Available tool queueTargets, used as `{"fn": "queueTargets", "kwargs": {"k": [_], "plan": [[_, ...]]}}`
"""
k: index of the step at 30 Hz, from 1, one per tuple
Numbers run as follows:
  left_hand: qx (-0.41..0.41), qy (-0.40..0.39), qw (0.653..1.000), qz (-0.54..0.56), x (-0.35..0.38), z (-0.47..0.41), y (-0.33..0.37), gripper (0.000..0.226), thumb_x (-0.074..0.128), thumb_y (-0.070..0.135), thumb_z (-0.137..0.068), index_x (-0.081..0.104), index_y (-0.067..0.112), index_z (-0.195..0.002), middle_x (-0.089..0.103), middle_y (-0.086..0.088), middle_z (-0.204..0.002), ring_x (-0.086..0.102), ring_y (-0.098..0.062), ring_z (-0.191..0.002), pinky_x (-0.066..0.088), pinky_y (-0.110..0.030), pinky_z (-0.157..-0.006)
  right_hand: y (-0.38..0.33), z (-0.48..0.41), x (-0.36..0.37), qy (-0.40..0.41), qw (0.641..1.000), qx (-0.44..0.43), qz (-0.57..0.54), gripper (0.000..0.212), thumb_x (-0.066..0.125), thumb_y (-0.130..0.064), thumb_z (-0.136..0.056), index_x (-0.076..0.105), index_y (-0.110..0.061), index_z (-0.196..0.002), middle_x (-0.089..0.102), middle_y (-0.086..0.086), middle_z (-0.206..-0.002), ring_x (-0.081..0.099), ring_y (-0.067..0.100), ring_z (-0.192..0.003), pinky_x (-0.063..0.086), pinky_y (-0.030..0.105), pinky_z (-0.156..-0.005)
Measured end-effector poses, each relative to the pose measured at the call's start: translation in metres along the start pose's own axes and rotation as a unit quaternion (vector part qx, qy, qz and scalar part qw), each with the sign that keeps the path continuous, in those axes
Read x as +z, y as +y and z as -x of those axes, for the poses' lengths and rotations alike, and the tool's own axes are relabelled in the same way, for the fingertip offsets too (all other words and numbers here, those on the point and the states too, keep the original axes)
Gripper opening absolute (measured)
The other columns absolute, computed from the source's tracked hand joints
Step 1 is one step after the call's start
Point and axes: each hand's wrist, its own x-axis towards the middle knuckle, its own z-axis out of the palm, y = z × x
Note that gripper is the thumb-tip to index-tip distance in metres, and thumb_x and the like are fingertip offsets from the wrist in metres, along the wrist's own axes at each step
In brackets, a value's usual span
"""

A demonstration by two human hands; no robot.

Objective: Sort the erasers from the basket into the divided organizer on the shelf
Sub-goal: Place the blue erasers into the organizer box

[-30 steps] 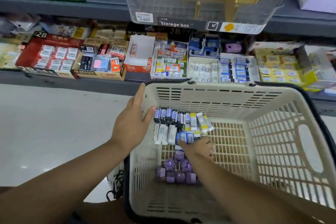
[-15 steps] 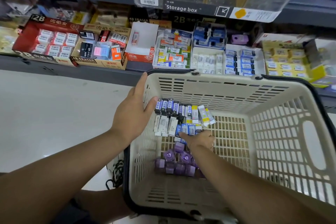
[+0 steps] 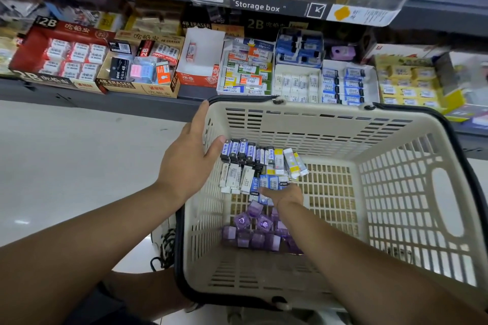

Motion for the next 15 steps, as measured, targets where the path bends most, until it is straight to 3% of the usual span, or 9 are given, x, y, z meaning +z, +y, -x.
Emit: {"fn": "queueTargets", "kwargs": {"k": [1,3,6,8,11,13,15], "plan": [[-0.001,0.001,1.0,0.0,0.0,0.0,0.0,0.069,0.044,0.043,-0.098,0.004,0.034,-0.153,0.037,-0.001,-0.151,0.049,-0.025,-0.127,0.043,-0.034,-0.094,0.0,0.0,-0.002,-0.009,1.0,0.007,0.002,0.099,0.075,-0.057,-0.069,0.036,0.0,-0.141,0.059,0.012,-0.127,0.058,0.02,-0.1,0.048,0.026,-0.065],[0.003,0.005,1.0,-0.001,-0.001,0.0,0.0,0.069,0.044,0.043,-0.098,0.004,0.034,-0.153,0.037,-0.001,-0.151,0.049,-0.025,-0.126,0.043,-0.033,-0.092,0.0,0.002,-0.006,-0.024,0.999,0.017,-0.013,0.108,0.074,-0.057,-0.07,0.026,0.003,-0.145,0.051,0.015,-0.137,0.053,0.026,-0.12,0.049,0.031,-0.087],[-0.001,-0.003,1.0,-0.007,0.0,-0.001,0.001,0.069,0.044,0.043,-0.098,0.003,0.034,-0.153,0.036,-0.002,-0.151,0.05,-0.025,-0.125,0.043,-0.032,-0.09,0.0,0.012,-0.018,-0.055,0.998,0.006,-0.043,0.102,0.077,-0.048,-0.072,0.028,0.004,-0.145,0.046,0.017,-0.141,0.046,0.031,-0.129,0.042,0.033,-0.101],[-0.01,-0.008,0.999,-0.034,0.0,-0.001,0.001,0.068,0.042,0.043,-0.098,0.006,0.03,-0.153,0.036,-0.006,-0.149,0.046,-0.026,-0.127,0.041,-0.036,-0.095,0.001,0.022,-0.032,-0.077,0.994,-0.008,-0.078,0.097,0.08,-0.037,-0.072,0.028,0.002,-0.144,0.042,0.018,-0.144,0.042,0.033,-0.132,0.038,0.037,-0.104],[0.047,0.056,0.987,-0.144,0.001,0.0,0.005,0.067,0.04,0.044,-0.095,0.021,0.014,-0.151,0.032,-0.012,-0.15,0.029,-0.029,-0.137,0.025,-0.043,-0.111,0.002,0.05,-0.059,-0.107,0.991,-0.042,-0.072,0.1,0.081,-0.034,-0.072,0.023,-0.002,-0.147,0.035,0.017,-0.149,0.034,0.033,-0.137,0.032,0.04,-0.109],[0.093,0.078,0.987,-0.109,0.0,0.001,0.023,0.066,0.043,0.043,-0.094,0.026,0.012,-0.149,0.027,-0.009,-0.152,0.022,-0.026,-0.14,0.018,-0.041,-0.115,-0.001,0.071,-0.077,-0.122,0.988,-0.071,-0.06,0.1,0.082,-0.039,-0.068,0.029,-0.005,-0.145,0.04,0.014,-0.146,0.039,0.031,-0.134,0.034,0.04,-0.108],[0.081,0.042,0.996,0.006,-0.001,0.006,0.051,0.068,0.049,0.045,-0.093,0.024,0.018,-0.15,0.023,-0.001,-0.154,0.017,-0.017,-0.142,0.016,-0.037,-0.115,-0.011,0.093,-0.098,-0.118,0.983,-0.116,-0.076,0.077,0.085,-0.04,-0.062,0.054,-0.009,-0.125,0.063,0.008,-0.118,0.059,0.024,-0.109,0.047,0.034,-0.096]]}}
